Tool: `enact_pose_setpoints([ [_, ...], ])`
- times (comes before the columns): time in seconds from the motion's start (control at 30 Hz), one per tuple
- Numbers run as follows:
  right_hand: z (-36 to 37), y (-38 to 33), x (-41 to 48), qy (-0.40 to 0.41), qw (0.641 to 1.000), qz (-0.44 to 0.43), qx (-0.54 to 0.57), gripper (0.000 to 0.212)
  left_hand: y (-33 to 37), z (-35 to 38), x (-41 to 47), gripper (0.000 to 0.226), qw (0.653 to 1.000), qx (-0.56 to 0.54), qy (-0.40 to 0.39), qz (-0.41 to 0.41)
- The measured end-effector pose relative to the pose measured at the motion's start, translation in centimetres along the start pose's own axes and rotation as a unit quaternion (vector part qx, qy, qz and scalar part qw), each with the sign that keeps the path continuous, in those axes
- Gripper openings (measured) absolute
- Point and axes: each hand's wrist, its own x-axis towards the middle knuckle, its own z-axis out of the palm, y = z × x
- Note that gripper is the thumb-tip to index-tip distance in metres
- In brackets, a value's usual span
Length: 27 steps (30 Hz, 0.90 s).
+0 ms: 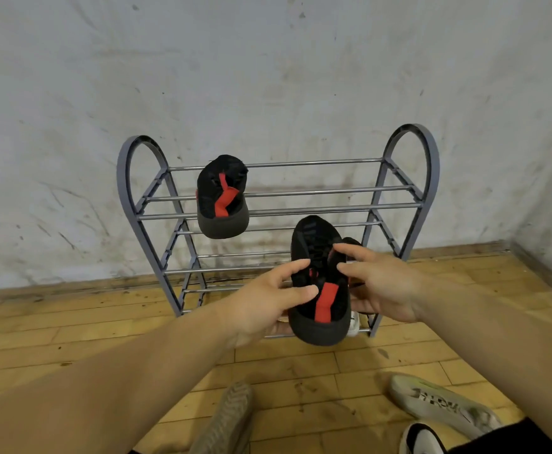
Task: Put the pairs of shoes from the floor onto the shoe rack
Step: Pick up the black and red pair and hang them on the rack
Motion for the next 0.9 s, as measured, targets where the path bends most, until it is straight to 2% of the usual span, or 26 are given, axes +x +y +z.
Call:
enact_pose_setpoints([
  [0.1,-0.7,-0.2,0.6,0.027,0.999,-0.002,0.020,0.041,0.3,-0.6,0.7,0.062,0.999,-0.048,-0.023,-0.006],
  [0.2,-1.3,0.0,0.9,0.009,0.999,0.025,0.023,0.031,0.4,-0.4,1.5,0.062,0.997,-0.073,-0.015,0.001],
  [0.33,-2.2,0.6,1.6,-0.017,0.999,0.047,0.003,0.039,0.1,0.4,2.7,0.064,0.998,-0.070,0.002,-0.001],
  [0.4,-2.6,0.7,2.1,0.004,0.999,0.039,0.008,0.043,0.6,0.7,3.1,0.064,1.000,-0.012,0.009,0.010],
  [0.47,-3.2,0.8,2.8,0.024,0.999,0.030,0.009,0.045,1.5,0.8,3.1,0.065,0.985,0.159,0.038,0.050],
  [0.5,-3.5,0.9,3.4,0.037,0.999,0.026,0.003,0.045,2.0,0.7,2.9,0.066,0.961,0.257,0.062,0.084],
  [0.57,-4.2,1.1,4.4,0.068,0.997,0.024,-0.024,0.046,3.1,0.3,2.2,0.064,0.884,0.420,0.109,0.173],
  [0.63,-4.8,1.3,5.7,0.092,0.994,0.019,-0.062,0.047,4.6,-0.3,1.1,0.058,0.804,0.504,0.158,0.272],
  [0.7,-5.2,1.4,6.8,0.115,0.989,0.011,-0.087,0.046,6.3,-1.2,0.6,0.055,0.748,0.525,0.231,0.333],
  [0.77,-5.5,1.3,7.9,0.131,0.987,0.001,-0.087,0.045,7.7,-2.4,0.6,0.058,0.708,0.549,0.308,0.321],
  [0.83,-5.7,1.2,9.1,0.145,0.984,-0.012,-0.098,0.047,8.3,-3.8,1.1,0.062,0.667,0.598,0.358,0.264],
  [0.9,-6.0,1.2,10.3,0.158,0.977,-0.032,-0.141,0.049,8.4,-5.2,1.8,0.064,0.644,0.632,0.383,0.201],
])
